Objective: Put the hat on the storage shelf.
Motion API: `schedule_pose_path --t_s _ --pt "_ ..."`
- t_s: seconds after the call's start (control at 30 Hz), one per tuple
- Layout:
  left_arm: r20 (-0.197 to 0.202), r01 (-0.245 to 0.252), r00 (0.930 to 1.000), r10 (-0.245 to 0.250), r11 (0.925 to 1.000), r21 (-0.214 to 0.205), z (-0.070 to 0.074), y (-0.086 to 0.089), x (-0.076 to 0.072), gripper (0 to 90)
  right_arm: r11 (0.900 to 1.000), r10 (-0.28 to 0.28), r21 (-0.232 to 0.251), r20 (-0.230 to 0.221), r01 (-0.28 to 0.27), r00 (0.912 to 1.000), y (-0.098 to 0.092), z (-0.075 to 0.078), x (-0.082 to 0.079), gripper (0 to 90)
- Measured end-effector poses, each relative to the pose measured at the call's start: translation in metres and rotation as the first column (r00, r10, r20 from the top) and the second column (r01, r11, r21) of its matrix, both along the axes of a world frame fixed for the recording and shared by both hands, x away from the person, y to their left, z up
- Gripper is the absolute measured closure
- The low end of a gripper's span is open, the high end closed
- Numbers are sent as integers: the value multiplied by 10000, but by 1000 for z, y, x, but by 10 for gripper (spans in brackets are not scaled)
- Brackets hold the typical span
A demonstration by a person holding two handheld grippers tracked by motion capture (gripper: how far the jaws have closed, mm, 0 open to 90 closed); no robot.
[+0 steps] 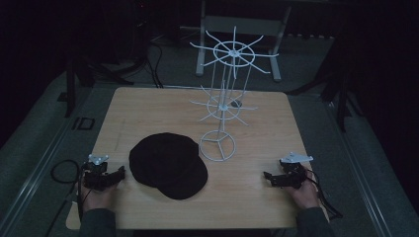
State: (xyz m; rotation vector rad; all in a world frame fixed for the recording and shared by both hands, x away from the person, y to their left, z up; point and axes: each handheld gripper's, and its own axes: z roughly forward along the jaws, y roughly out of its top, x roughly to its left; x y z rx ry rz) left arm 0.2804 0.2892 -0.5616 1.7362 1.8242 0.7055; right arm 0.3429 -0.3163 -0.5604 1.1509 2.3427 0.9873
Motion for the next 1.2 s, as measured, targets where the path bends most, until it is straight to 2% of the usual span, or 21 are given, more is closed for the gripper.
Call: schedule_pose_path --t_s 0.2,0.3,0.33,0.37,0.4,0.6,0.83,0.93,1.07,1.2 --pt "-83 76 9999 -76 10000 -4 1 -1 -1 274 9999 -171 8 9 171 9999 2 0 -1 114" --pt "-144 89 9999 -89 10000 -9 2 -1 -2 308 9998 -186 6 10 186 9998 2 0 -1 115" --pt "-324 -29 9995 26 9999 -110 5 0 -3 337 9998 -198 6 9 198 9998 2 0 -1 115" --pt "-324 -29 9995 26 9999 -110 5 0 -3 347 9998 -198 6 9 198 9998 2 0 -1 115" --pt "-177 -50 9998 43 9991 -419 8 2 -5 348 9998 -200 7 10 200 9998 2 0 -1 115" --pt "31 -85 10000 87 9970 -768 19 4 -7 348 9997 -233 -2 19 233 9997 2 0 -2 117" --pt "-14 441 9990 -444 9937 -1033 31 -1 -10 348 9997 -251 1 18 251 9997 2 0 -2 117" --pt "-169 691 9973 -716 9905 -1193 36 -3 -11 348 9997 -249 -1 18 249 9997 2 0 -2 117" --pt "-216 1051 9938 -1093 9840 -1438 43 -5 -12 346 9997 -249 0 19 249 9997 2 0 -2 117" --pt "-79 1267 9915 -1301 9767 -1731 50 -7 -12 334 9997 -261 2 13 261 9997 2 0 -2 117"
